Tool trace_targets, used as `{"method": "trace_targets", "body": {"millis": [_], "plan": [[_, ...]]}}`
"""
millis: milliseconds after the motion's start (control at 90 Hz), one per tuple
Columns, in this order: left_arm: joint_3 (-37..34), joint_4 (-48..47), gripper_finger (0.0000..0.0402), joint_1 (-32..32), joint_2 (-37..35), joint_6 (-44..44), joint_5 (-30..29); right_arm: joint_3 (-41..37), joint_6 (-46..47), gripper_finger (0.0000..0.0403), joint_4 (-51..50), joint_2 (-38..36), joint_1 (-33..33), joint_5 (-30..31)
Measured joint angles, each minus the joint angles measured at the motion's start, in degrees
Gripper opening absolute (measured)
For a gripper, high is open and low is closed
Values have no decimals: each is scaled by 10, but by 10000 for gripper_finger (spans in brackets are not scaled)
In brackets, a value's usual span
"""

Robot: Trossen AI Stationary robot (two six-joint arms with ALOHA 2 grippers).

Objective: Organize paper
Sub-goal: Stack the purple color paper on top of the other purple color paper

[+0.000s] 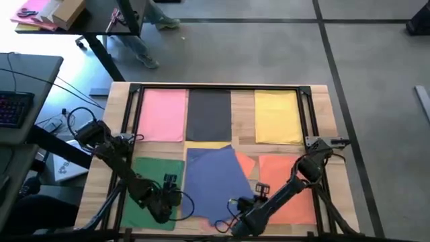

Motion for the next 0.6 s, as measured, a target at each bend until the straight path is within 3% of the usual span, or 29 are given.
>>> {"method": "trace_targets", "body": {"millis": [256, 500, 600], "plan": [[0, 16, 167, 8, 1, 6, 17, -3, -19, 0, 122, -2, -11, -12], [0, 16, 167, 6, 4, 6, 45, 63, -78, 0, 153, -3, -48, 99], [0, 16, 167, 6, 4, 4, 44, 86, -107, 0, 154, -3, -63, 110]]}}
